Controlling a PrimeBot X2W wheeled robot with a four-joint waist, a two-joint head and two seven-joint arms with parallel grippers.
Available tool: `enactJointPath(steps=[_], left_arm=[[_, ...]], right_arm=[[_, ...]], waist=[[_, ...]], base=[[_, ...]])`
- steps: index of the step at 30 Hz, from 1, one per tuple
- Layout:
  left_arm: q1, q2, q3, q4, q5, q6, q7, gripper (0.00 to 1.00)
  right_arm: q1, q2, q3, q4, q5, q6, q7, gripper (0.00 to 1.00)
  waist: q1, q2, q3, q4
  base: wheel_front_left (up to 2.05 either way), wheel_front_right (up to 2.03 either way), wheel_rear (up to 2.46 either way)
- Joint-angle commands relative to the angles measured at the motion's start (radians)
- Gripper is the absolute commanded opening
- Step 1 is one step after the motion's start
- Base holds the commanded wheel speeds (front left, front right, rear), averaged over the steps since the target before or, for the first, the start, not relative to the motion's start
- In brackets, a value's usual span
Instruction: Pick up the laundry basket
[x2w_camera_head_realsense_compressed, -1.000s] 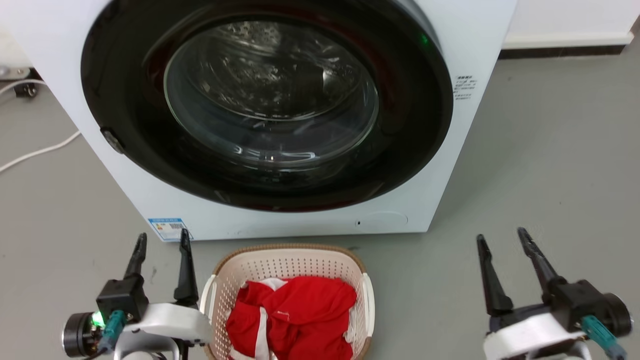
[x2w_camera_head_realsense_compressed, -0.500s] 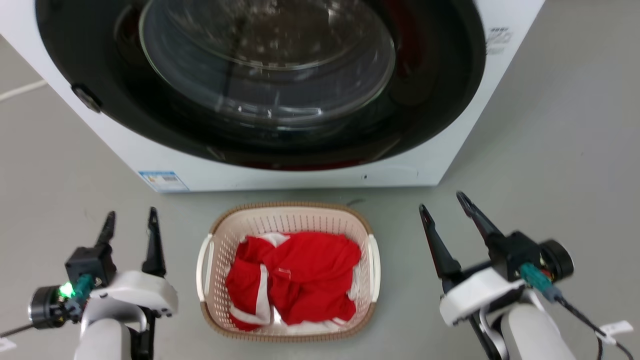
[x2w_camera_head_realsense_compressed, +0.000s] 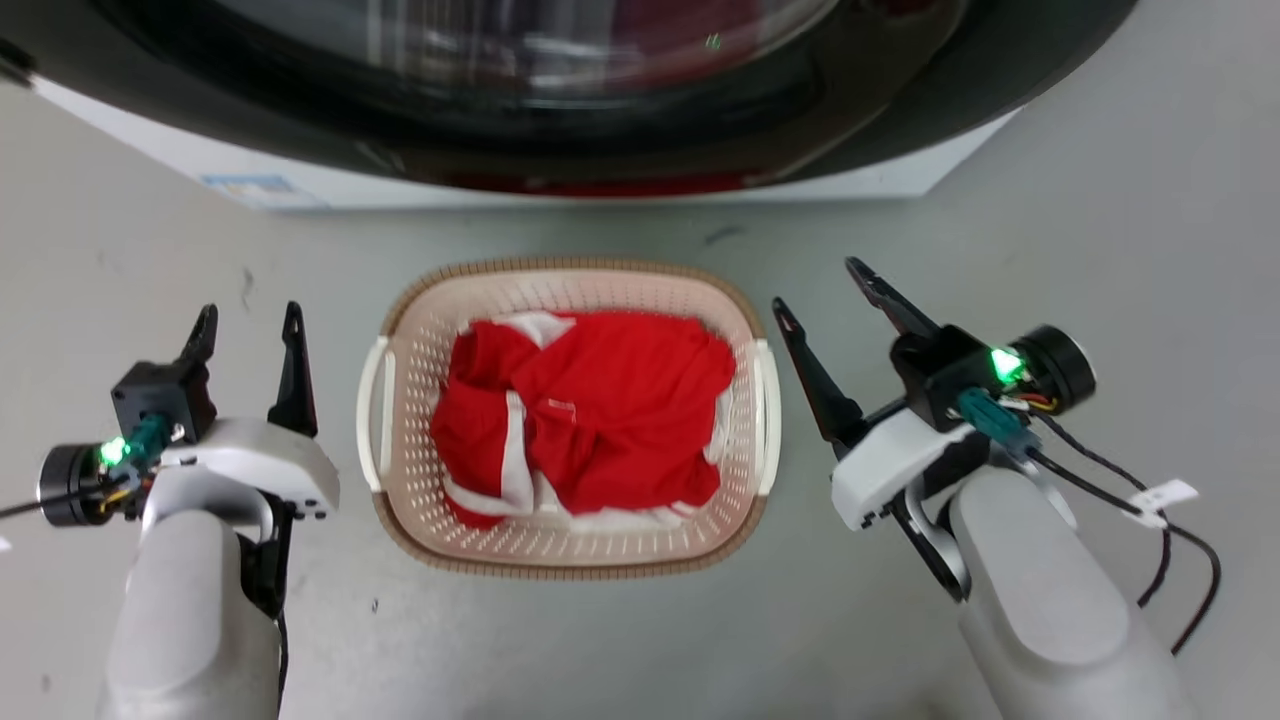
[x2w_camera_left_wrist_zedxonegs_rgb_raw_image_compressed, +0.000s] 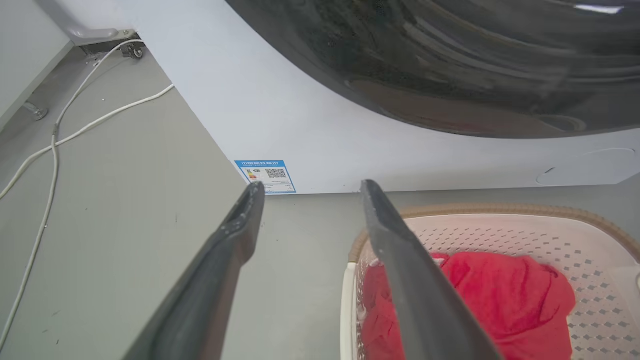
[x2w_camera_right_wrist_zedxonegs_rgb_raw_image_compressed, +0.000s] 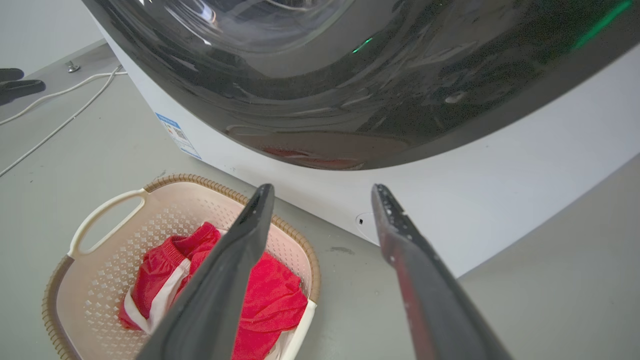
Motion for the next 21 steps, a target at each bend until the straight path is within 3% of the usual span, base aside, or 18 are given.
enactJointPath(steps=[1, 21], left_arm=[[-0.028, 0.007, -0.004, 0.016, 0.003, -0.003, -0.003, 1.0], [-0.2, 0.029, -0.091, 0.272, -0.037, -0.007, -0.003, 1.0]], right_arm=[[-0.029, -0.002, 0.014, 0.026, -0.002, -0.001, -0.002, 1.0], [-0.212, -0.001, 0.146, 0.348, 0.084, -0.001, -0.002, 1.0]], waist=[[-0.0003, 0.0, 0.082, 0.001], [-0.0003, 0.0, 0.271, 0.006]], base=[[0.0, 0.0, 0.0], [0.0, 0.0, 0.0]])
